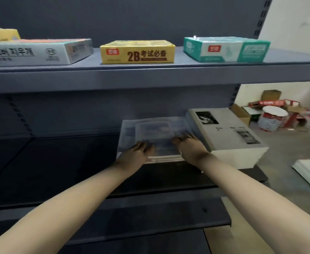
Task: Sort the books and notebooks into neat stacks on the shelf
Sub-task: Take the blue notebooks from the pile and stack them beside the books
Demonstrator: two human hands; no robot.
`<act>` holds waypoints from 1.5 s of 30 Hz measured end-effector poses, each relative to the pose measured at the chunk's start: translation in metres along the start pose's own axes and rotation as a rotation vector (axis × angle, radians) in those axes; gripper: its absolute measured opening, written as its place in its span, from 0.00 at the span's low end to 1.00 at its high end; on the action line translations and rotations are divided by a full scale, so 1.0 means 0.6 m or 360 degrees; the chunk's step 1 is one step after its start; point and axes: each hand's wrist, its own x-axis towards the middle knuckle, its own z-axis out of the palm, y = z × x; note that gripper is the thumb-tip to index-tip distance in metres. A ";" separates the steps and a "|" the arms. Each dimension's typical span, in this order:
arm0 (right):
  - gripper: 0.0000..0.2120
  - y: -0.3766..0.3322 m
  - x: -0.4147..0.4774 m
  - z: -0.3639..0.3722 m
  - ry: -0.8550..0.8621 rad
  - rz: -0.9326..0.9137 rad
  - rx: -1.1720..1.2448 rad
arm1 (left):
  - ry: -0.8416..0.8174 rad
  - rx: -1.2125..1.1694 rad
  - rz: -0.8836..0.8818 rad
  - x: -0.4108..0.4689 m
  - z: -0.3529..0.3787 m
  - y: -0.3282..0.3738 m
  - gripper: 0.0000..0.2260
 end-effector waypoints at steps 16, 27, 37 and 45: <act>0.21 0.062 -0.033 -0.017 -0.0150 0.0575 0.0178 | -0.0027 -0.0142 -0.0056 0.118 -0.028 0.093 0.27; 0.16 0.081 -0.038 -0.029 -0.0032 0.0539 0.0176 | 0.0042 -0.0312 0.0012 0.118 0.001 0.092 0.26; 0.20 0.084 -0.041 -0.015 -0.0092 0.0562 0.0198 | 0.0162 -0.0292 -0.0100 0.129 0.004 0.106 0.26; 0.24 0.088 -0.044 -0.017 -0.0207 0.0442 0.0128 | 0.0125 -0.0432 -0.0123 0.123 -0.006 0.105 0.26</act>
